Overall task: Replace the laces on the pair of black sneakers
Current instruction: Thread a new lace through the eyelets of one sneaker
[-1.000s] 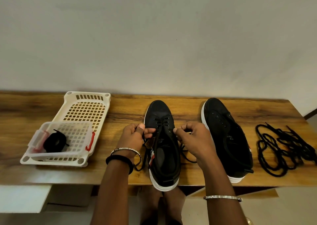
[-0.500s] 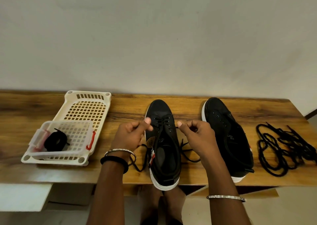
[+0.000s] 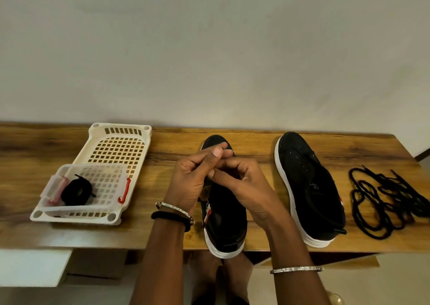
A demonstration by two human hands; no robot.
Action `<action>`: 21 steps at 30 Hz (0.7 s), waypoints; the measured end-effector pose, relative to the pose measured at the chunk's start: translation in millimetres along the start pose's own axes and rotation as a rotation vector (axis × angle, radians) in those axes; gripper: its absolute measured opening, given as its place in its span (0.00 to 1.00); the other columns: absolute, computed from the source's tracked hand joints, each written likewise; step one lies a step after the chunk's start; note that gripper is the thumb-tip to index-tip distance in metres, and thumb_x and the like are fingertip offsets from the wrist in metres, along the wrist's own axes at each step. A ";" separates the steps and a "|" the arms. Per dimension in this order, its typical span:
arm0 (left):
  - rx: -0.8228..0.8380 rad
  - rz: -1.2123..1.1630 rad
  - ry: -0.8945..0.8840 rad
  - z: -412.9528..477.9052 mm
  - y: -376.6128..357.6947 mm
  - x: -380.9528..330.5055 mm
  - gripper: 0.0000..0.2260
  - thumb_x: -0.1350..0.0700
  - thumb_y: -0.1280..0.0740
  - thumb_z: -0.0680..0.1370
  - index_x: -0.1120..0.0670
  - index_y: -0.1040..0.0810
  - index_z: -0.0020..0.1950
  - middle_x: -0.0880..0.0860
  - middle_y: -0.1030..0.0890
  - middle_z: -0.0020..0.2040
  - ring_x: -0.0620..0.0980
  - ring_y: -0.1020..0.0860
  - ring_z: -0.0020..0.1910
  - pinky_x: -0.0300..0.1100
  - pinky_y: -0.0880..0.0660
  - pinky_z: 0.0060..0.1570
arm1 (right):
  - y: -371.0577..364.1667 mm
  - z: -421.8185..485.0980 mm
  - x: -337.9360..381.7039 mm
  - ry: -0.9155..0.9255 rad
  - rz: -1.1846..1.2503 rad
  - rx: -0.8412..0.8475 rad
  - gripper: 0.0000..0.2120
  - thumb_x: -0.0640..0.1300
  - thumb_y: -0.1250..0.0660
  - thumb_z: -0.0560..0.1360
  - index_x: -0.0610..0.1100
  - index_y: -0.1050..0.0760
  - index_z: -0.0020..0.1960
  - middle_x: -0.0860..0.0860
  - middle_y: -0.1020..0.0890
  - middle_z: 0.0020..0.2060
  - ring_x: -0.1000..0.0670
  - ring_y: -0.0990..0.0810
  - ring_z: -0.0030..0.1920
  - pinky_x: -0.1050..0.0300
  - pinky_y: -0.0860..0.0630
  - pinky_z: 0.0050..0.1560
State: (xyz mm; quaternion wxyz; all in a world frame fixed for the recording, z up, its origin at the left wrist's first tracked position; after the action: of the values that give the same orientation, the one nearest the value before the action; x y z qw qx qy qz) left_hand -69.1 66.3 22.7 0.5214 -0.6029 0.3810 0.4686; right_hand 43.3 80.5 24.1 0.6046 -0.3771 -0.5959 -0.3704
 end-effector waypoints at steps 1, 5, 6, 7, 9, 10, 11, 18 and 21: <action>-0.020 -0.016 0.008 -0.2 -1.1 0.9 0.11 0.53 0.31 0.74 0.58 0.15 0.50 0.53 0.15 0.54 0.49 0.19 0.60 0.45 0.24 0.60 | -2.6 0.8 -0.9 0.004 -0.001 0.013 0.07 0.38 0.30 0.78 0.35 0.17 0.52 0.38 0.15 0.47 0.38 0.16 0.52 0.45 0.21 0.55; -0.187 -0.058 0.032 1.5 16.1 4.8 0.11 0.54 0.31 0.76 0.59 0.16 0.52 0.54 0.14 0.50 0.48 0.16 0.51 0.38 0.20 0.46 | 3.5 -1.1 0.6 -0.045 0.100 0.001 0.11 0.43 0.32 0.79 0.35 0.17 0.46 0.38 0.16 0.42 0.47 0.18 0.45 0.58 0.23 0.47; -0.240 -0.077 0.047 1.5 23.1 6.7 0.10 0.54 0.31 0.77 0.58 0.16 0.53 0.54 0.14 0.48 0.47 0.17 0.48 0.37 0.21 0.42 | 8.5 -2.4 1.2 -0.066 0.134 -0.015 0.12 0.46 0.32 0.78 0.37 0.17 0.45 0.41 0.15 0.42 0.50 0.18 0.45 0.60 0.25 0.47; -0.291 -0.100 0.064 1.0 29.8 9.6 0.10 0.54 0.31 0.78 0.58 0.16 0.53 0.53 0.15 0.47 0.46 0.17 0.46 0.35 0.22 0.38 | 13.8 -3.6 1.5 -0.081 0.166 -0.030 0.13 0.49 0.33 0.77 0.40 0.17 0.43 0.43 0.15 0.41 0.51 0.18 0.44 0.60 0.27 0.46; -0.379 -0.131 0.106 -1.1 39.4 15.2 0.08 0.53 0.31 0.78 0.55 0.15 0.51 0.52 0.16 0.46 0.45 0.18 0.44 0.35 0.23 0.36 | 23.8 -5.2 1.7 -0.092 0.270 -0.061 0.13 0.50 0.32 0.76 0.42 0.18 0.39 0.44 0.17 0.37 0.49 0.19 0.43 0.54 0.29 0.48; -0.419 -0.132 0.129 -2.6 43.0 18.0 0.07 0.52 0.31 0.78 0.54 0.15 0.51 0.51 0.16 0.45 0.45 0.18 0.44 0.37 0.23 0.39 | 29.0 -5.7 1.8 -0.095 0.353 -0.091 0.14 0.50 0.32 0.76 0.43 0.20 0.37 0.45 0.19 0.35 0.47 0.19 0.42 0.52 0.29 0.50; -0.458 -0.130 0.155 -4.1 46.9 21.4 0.07 0.51 0.30 0.78 0.52 0.15 0.50 0.50 0.16 0.45 0.44 0.18 0.45 0.40 0.24 0.43 | 34.2 -6.7 2.0 -0.098 0.452 -0.130 0.14 0.49 0.33 0.77 0.44 0.21 0.35 0.46 0.21 0.33 0.47 0.20 0.40 0.50 0.29 0.51; -0.661 -0.189 0.313 -11.9 69.1 43.2 0.04 0.51 0.27 0.76 0.50 0.17 0.46 0.47 0.15 0.46 0.46 0.18 0.49 0.46 0.26 0.51 | 83.7 -17.8 -12.6 -0.052 0.950 -0.474 0.13 0.50 0.35 0.80 0.48 0.22 0.38 0.52 0.22 0.36 0.52 0.24 0.38 0.56 0.27 0.51; -0.660 -0.192 0.331 -11.6 70.1 47.6 0.04 0.53 0.28 0.77 0.51 0.18 0.49 0.49 0.15 0.49 0.47 0.18 0.50 0.47 0.25 0.52 | 93.8 -19.6 -19.8 -0.051 0.872 -0.560 0.10 0.50 0.36 0.81 0.48 0.21 0.44 0.53 0.20 0.39 0.54 0.25 0.37 0.59 0.27 0.46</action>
State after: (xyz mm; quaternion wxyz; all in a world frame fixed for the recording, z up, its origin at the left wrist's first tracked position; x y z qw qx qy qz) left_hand -120.7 44.7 -42.0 0.2721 -0.8388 0.2303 0.4115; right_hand 135.9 104.3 2.9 0.5639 -0.7466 -0.2760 -0.2201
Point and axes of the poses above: each hand's wrist, its own z-axis towards the middle knuckle, its own y-axis out of the back of the hand, x = y × z, the point moved 7 cm from there along z, towards the middle knuckle
